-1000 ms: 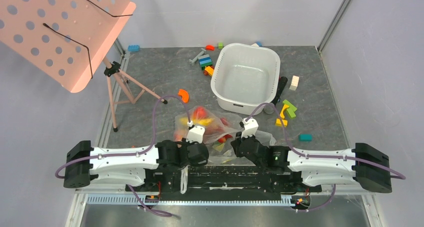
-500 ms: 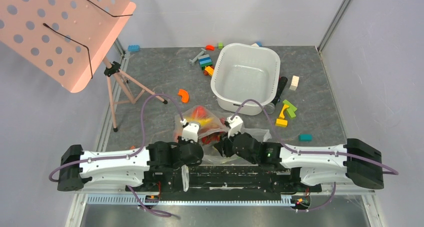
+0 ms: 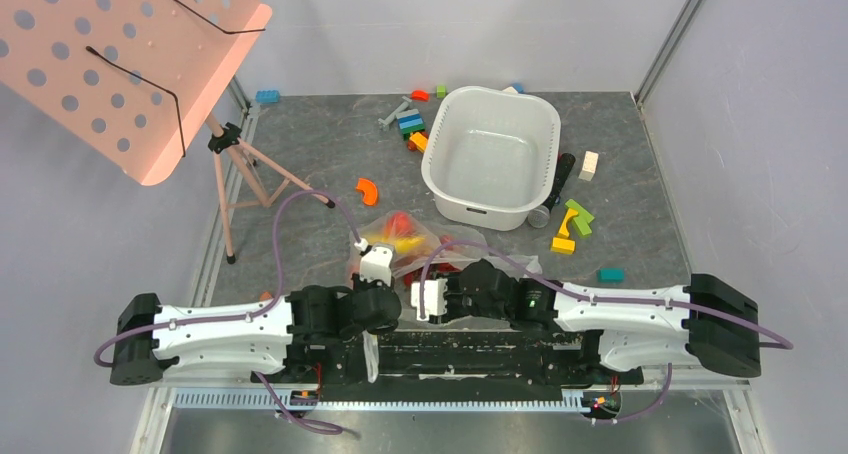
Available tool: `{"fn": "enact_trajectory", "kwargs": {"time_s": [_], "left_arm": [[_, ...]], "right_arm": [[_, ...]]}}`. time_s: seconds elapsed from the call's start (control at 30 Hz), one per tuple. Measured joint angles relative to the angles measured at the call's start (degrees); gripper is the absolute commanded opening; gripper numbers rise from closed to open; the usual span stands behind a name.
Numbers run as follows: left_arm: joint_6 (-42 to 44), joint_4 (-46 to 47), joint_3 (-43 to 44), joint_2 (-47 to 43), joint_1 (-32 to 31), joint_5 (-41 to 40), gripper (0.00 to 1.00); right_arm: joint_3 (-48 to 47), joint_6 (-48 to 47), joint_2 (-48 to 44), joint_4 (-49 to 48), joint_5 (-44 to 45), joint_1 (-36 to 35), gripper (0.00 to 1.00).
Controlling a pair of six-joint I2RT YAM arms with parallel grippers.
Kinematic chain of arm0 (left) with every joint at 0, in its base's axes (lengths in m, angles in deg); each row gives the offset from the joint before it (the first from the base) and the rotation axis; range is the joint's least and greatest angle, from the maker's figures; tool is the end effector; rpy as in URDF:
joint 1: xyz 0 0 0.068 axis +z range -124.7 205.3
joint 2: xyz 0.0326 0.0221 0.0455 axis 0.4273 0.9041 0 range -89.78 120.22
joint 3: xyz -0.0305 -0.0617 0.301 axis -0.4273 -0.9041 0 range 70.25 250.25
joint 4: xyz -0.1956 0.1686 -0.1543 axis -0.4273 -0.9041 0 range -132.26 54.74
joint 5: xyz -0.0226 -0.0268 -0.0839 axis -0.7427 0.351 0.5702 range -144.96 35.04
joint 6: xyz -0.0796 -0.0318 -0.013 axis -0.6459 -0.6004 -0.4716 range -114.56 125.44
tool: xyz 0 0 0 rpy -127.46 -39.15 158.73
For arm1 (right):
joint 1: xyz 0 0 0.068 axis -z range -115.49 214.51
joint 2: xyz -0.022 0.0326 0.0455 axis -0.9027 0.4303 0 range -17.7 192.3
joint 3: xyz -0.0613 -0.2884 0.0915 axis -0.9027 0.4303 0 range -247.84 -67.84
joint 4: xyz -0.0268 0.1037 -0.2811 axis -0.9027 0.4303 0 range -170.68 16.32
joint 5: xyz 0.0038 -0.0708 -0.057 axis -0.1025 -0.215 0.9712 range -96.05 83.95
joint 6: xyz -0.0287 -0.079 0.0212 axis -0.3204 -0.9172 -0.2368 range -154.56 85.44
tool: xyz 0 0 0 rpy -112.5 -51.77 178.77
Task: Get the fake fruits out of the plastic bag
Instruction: Take out the fake fruit from the plastic bag.
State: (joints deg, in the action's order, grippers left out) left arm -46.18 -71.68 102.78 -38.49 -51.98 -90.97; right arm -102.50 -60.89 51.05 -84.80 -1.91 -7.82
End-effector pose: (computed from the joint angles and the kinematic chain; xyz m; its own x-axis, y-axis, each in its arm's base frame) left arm 0.0880 -0.1852 0.2013 -0.6728 0.1008 -0.7329 0.3023 0.9417 -0.1480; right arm 0.1000 0.2958 0.2078 0.2771 -0.5873 -0.7604 -0.9020 0.1137 -0.4165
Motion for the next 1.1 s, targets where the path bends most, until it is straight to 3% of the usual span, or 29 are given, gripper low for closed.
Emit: {"fn": "enact_trajectory", "kwargs": {"time_s": [0.2,0.4,1.1], "left_arm": [[0.0,1.3,-1.6,-0.7,0.0,0.0,0.02],[-0.1,2.3,-3.0,-1.1,0.0,0.1,0.02],[-2.3,3.1,-4.8,-2.1,0.0,0.1,0.02]], "right_arm": [[-1.4,-13.8,2.4,1.7,-5.8,3.6,0.47],[-4.1,-19.7,7.7,1.9,-8.7,4.7,0.49],[-7.1,-22.1,16.8,-5.0,-11.0,4.7,0.48]]}}
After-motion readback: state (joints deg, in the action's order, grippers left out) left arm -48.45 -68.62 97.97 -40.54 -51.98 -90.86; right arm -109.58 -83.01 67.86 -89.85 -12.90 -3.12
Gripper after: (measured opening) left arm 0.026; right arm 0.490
